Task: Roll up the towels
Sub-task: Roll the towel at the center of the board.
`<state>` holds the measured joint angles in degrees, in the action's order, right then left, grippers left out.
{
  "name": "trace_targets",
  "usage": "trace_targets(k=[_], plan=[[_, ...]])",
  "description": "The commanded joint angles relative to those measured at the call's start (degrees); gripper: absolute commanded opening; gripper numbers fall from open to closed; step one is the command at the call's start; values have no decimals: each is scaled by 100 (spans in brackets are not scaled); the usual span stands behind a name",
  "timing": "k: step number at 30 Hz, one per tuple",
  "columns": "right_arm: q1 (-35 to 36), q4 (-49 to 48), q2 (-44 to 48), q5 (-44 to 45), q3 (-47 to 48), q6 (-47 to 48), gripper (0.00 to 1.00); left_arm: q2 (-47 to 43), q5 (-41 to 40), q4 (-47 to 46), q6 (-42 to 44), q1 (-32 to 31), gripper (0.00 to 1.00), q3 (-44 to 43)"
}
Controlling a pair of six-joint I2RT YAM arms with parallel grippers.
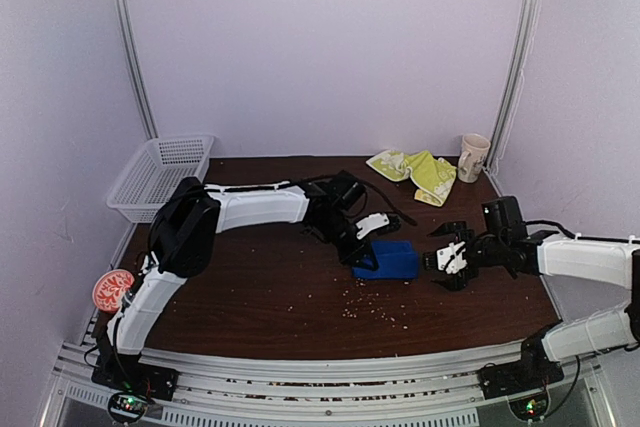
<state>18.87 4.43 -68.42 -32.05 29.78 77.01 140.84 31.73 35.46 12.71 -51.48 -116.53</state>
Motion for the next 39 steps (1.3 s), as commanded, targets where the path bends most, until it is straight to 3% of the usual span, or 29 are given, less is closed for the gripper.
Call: trace_targets(k=[1,9,27,34,39], plan=[[154,-768,127,-223,-254,215,100,400,-413,646,-353,139,0,-231],[844,-1792,-254,361,-532,-233,91,430,-471,667,-544,138,0,-384],[2270,-3919,-2127,2866,-537,-781,74,630,-413,805,-779,139,0,-617],[2409,-3777,-2586,3317,-244,-952,60,631,-370,806,-772,146,0,-621],[2412,-3337,-2825,3527,96,-1199,36,599,-321,820,-742,169,0,-575]])
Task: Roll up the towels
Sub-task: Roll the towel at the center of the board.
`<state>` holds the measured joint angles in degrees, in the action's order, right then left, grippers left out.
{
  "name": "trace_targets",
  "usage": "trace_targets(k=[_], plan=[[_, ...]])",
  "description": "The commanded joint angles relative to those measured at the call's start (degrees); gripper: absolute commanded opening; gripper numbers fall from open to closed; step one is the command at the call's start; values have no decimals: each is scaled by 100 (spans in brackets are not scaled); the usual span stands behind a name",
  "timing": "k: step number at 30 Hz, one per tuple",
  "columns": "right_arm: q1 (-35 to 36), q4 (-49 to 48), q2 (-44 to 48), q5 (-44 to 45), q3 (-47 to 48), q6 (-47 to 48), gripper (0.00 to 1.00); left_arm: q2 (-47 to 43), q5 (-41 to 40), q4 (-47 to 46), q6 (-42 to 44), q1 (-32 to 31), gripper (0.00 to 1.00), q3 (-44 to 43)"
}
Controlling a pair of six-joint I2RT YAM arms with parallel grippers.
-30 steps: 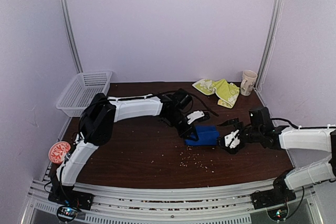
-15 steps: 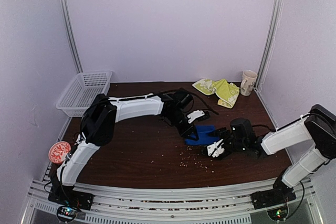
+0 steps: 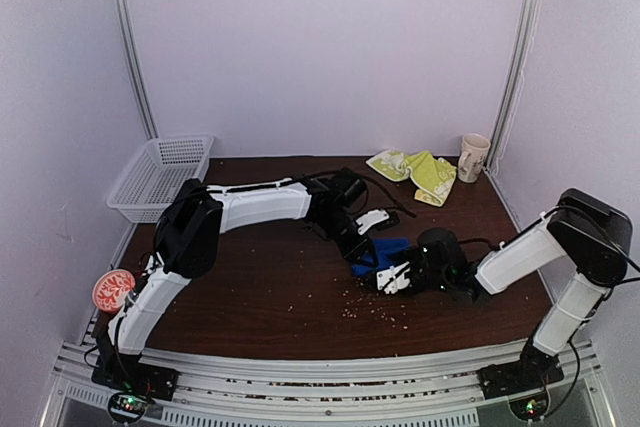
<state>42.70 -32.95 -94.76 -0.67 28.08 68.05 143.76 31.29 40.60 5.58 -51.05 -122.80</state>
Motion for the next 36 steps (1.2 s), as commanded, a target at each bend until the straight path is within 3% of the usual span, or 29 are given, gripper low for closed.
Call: trace_targets(k=[1,3,5,6,9,13,18,28,36], plan=[[28,506,-212,396,323,-328,31,293,-266,296,-12,130,2,69],[31,700,-240,364,404,-364,22,262,-262,294,24,143,3,101],[28,952,-240,279,487,-383,14,205,-313,299,38,175,11,122],[29,1095,-250,226,532,-386,12,135,-359,284,47,193,18,143],[22,1374,-242,85,626,-435,9,-183,-551,-20,-1,271,51,436],[-1,1808,-212,-131,819,-610,8,-815,-831,-512,-69,401,75,1051],[-96,2262,-217,-438,1050,-793,8,-1679,-1481,-1247,-283,512,97,1914],[-370,3571,-364,-1337,1755,-1188,9,-2739,-2541,-2458,-730,608,98,3396],[-758,5144,-742,-2342,2655,-1241,9,-3112,-2130,-2906,-649,613,98,3928]])
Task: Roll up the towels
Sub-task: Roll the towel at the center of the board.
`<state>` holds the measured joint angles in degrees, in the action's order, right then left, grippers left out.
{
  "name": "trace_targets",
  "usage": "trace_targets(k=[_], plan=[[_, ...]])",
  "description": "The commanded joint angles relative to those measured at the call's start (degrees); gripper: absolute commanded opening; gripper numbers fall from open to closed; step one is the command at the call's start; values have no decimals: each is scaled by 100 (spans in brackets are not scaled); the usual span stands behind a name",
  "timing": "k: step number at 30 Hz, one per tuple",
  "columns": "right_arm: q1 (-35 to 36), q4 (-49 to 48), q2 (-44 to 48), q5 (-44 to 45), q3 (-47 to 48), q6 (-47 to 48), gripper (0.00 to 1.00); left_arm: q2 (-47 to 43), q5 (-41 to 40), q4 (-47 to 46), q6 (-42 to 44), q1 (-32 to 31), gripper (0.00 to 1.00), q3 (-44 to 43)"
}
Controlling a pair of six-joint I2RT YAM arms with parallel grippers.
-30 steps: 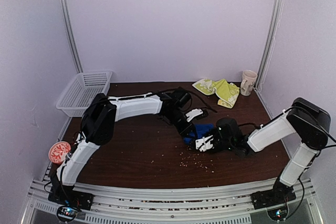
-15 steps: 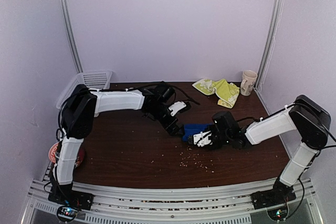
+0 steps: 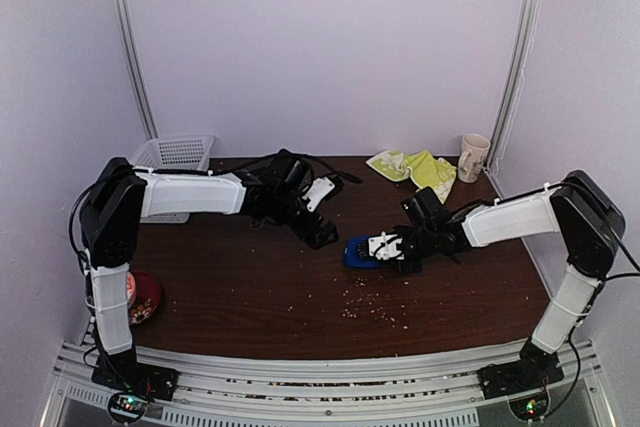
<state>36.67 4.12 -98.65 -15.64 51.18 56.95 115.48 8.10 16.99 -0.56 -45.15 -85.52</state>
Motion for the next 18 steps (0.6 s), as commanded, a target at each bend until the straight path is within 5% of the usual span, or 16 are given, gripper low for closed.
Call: trace_targets(k=[1,7,18], plan=[[-212,1720,-425,-984,565,-83,9,-303,232,-603,-58,23,98,247],[-414,3308,-883,-1348,1337,630,10,-232,216,-705,-401,23,98,237],[-460,4452,-996,-603,1435,3355,13,-212,284,-1352,-1758,23,98,697]])
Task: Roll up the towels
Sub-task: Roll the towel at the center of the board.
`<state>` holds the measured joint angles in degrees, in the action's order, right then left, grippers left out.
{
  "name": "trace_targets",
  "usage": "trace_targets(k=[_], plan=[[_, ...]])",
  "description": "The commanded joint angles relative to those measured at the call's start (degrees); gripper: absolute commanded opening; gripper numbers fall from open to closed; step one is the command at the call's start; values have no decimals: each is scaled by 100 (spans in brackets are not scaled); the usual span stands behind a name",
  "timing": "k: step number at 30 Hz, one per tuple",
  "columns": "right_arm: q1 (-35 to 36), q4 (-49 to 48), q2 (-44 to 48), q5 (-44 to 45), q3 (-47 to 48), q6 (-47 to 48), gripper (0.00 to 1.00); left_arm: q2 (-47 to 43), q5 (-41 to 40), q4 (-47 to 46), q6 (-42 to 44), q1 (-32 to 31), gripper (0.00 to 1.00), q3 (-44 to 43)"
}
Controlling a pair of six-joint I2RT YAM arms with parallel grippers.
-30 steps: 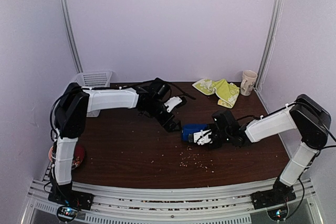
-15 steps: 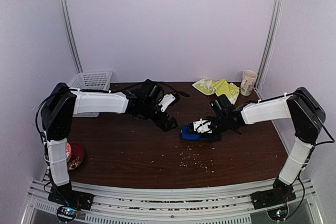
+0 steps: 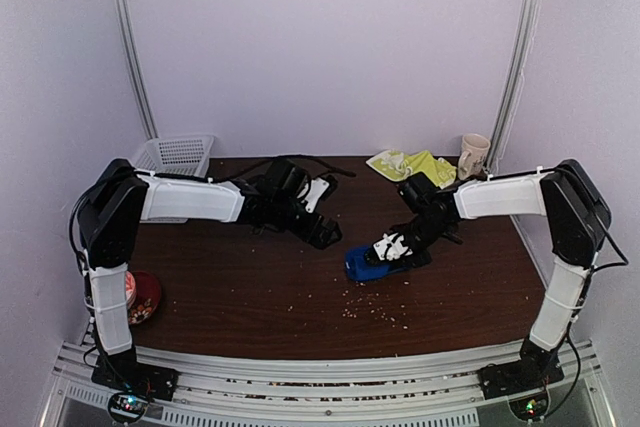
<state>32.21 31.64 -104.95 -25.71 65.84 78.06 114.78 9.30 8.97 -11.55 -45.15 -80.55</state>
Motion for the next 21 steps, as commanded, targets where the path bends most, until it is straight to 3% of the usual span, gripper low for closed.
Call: trace_targets(k=[1,12,21], plan=[[-39,1913,-455,442,64,1490,13,-128,267,-634,-771,23,98,250],[-57,3125,-599,678,853,2747,13,398,1622,-1761,-1367,-220,98,332],[-61,3314,-809,603,1053,2881,13,1261,2306,-2452,-1908,-347,97,-5]])
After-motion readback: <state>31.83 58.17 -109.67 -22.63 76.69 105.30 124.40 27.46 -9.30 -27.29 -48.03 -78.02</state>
